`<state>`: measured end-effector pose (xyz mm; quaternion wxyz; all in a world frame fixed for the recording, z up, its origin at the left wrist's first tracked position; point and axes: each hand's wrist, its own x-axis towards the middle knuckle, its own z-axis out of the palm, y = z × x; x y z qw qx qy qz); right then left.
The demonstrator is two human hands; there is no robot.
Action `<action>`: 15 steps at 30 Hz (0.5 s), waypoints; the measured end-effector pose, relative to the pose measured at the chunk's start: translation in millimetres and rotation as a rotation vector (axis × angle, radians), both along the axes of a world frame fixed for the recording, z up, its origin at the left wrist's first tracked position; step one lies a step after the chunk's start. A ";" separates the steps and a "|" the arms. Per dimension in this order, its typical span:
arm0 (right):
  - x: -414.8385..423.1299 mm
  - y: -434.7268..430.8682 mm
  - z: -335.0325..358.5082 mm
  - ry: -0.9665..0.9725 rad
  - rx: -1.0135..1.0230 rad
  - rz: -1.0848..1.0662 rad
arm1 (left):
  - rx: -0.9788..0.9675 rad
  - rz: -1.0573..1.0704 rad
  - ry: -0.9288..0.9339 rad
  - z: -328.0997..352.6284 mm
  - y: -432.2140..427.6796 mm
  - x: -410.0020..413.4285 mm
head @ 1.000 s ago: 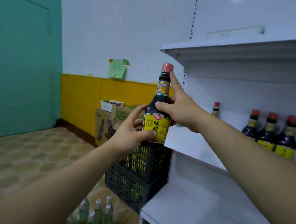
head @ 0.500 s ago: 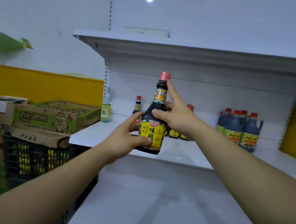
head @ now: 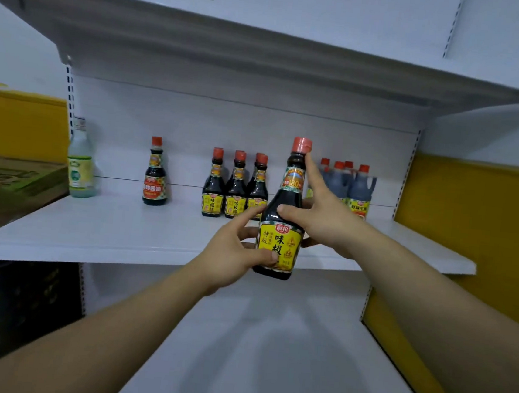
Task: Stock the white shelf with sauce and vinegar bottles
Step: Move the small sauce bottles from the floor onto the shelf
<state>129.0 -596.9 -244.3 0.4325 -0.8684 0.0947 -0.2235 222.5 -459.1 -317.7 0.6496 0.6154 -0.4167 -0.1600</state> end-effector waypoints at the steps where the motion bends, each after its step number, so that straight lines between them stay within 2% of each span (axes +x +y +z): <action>1: 2.0 -4.0 -2.5 0.011 0.000 -0.021 | 0.012 -0.013 0.004 -2.0 -5.7 2.5; 10: 50.8 -28.7 -29.8 -0.078 0.101 -0.004 | 0.096 -0.021 -0.018 -24.0 -30.5 53.1; 12: 69.2 -29.8 -37.4 -0.092 0.063 0.001 | 0.181 -0.001 -0.054 -28.5 -28.0 72.4; 15: 97.5 -34.1 -49.9 -0.096 0.000 0.012 | 0.402 0.112 -0.201 -35.3 -17.2 110.7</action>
